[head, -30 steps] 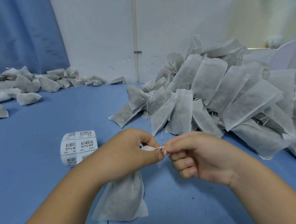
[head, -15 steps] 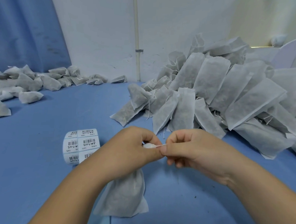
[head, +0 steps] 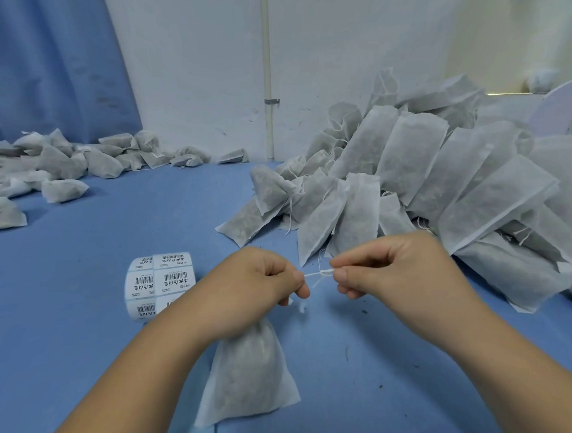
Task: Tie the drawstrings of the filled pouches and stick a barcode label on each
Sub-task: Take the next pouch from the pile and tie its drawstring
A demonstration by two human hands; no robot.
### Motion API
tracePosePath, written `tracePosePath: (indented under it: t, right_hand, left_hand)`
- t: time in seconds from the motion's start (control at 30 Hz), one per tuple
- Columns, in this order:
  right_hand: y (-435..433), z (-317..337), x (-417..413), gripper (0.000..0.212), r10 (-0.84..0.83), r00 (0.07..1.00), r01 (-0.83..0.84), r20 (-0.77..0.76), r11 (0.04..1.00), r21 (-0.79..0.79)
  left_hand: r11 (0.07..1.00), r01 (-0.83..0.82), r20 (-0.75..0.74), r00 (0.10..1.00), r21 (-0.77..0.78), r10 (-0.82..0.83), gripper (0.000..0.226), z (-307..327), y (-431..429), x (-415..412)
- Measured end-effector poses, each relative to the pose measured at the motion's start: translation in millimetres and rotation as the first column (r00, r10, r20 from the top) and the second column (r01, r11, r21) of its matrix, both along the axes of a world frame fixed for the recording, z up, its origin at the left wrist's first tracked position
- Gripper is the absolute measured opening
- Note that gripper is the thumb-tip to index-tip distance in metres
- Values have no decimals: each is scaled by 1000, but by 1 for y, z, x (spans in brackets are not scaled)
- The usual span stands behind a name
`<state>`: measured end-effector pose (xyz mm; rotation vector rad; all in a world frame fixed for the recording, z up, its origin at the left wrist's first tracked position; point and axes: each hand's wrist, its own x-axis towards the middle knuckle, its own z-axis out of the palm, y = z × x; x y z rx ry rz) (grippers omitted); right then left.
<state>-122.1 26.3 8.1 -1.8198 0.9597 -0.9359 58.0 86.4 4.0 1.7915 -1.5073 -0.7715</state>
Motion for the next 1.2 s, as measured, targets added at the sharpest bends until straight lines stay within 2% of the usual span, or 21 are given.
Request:
tracePosePath:
  t: [0.1,0.23,0.43,0.5,0.57,0.63,0.67,0.73,0.83,0.93,1.0,1.07,1.2]
  right_hand:
    - [-7,4,-9,20,-55,997,54,-55,998,-15]
    - [-15,4,-17,19,-83,987,77,-140,996,-52]
    - [-17,2,-16,19,-112,981,94,-157,988,-120]
    - [-15,3,-14,19,-75,991,60,-113,990,-131]
    - [-12,4,-13,17,-9,1000,8,-2,997,-75]
    - [-11,5,-13,17,13,996,-11,93,1000,-22]
    - [-12,5,-13,16,9,992,-8,127,1000,-5]
    - [-14,4,-13,15,-15,986,14,167,1000,4]
    - [-15,3,-13,15,-51,975,59,215,998,-30]
    - [-11,3,-12,17,-43,965,71,260,993,-97]
    - [-4,2,-9,13,1,971,40,241,985,-167]
    - [7,-1,-3,4,85,978,-36,190,968,-250]
    - [23,-17,11,8,163,980,-199,-115,836,-511]
  left_hand:
    - [998,-57,29,998,19,56,26,-1,0,4]
    - [998,-55,35,998,27,54,23,1,-1,2]
    - [996,-85,17,996,-8,85,24,0,-3,1]
    - [996,-78,-31,997,-46,77,25,-2,-2,2]
    - [994,-69,-97,993,-79,62,23,-3,-2,6]
    - [997,-28,-116,993,-66,20,12,-3,-1,9]
    - [1000,-1,-98,995,-31,-2,5,-3,0,11]
    - [999,29,-14,999,44,-29,13,-5,2,12]
    - [994,-36,87,996,108,27,6,-7,1,10]
    - [981,-90,4,996,169,91,34,-9,-2,8]
    - [977,-115,-120,983,181,138,45,-10,-4,6]
    - [972,-169,-184,963,164,198,46,-10,-5,3]
    - [959,-254,-205,939,124,275,58,-8,-7,-5]
